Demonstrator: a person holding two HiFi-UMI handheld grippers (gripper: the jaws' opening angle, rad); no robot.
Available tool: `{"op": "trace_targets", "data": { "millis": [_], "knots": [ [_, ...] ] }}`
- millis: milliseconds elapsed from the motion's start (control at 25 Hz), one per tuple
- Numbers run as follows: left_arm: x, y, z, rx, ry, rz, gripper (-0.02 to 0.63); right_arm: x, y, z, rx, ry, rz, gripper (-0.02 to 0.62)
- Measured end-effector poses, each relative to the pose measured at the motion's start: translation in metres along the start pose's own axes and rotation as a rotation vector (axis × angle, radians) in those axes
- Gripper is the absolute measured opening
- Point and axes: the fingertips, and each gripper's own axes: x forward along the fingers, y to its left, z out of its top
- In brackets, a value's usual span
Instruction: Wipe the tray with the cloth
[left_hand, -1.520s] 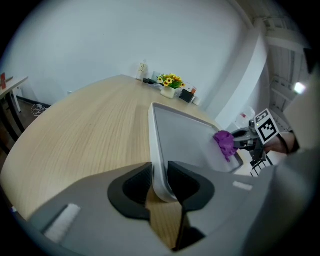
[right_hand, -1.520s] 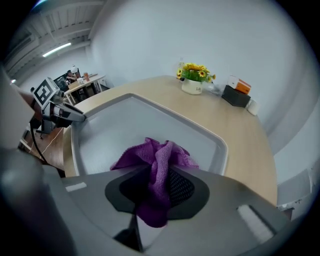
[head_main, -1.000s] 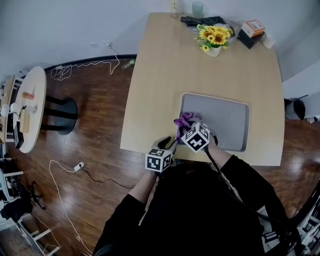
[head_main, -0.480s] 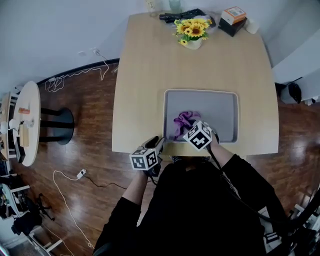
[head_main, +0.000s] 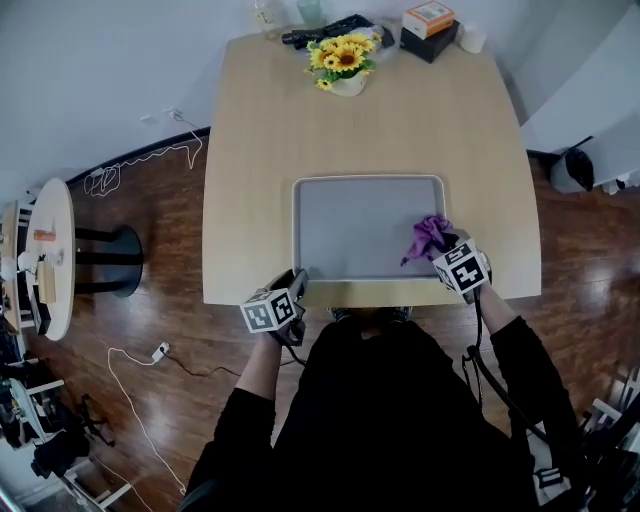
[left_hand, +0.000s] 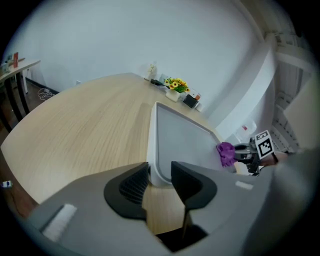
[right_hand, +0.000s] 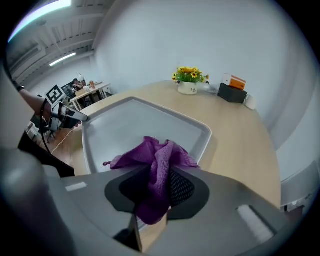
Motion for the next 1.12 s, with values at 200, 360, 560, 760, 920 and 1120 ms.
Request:
{"op": "trace_targets", "data": {
  "millis": [200, 360, 560, 760, 920, 1120],
  "knots": [
    [-0.005, -0.003, -0.001, 0.016, -0.003, -0.01, 0.126, 0.017, 0.038, 0.023, -0.146, 0.043, 0.0, 0.087],
    [-0.031, 0.007, -0.013, 0.093, 0.029, -0.015, 0.126, 0.052, 0.12, 0.078, -0.246, 0.008, 0.127, 0.089],
    [-0.073, 0.042, -0.028, 0.071, 0.014, 0.019, 0.126, 0.096, 0.218, 0.152, -0.38, -0.013, 0.236, 0.089],
    [-0.103, 0.089, -0.047, -0.032, 0.0, 0.083, 0.124, 0.1, 0.279, 0.161, -0.53, -0.003, 0.247, 0.084],
    [-0.092, 0.093, -0.049, -0.046, 0.024, 0.076, 0.124, 0.085, 0.286, 0.138, -0.493, -0.044, 0.361, 0.081],
    [-0.06, 0.05, -0.015, 0.065, 0.028, 0.018, 0.124, 0.066, 0.234, 0.105, -0.365, -0.016, 0.352, 0.083]
  ]
}}
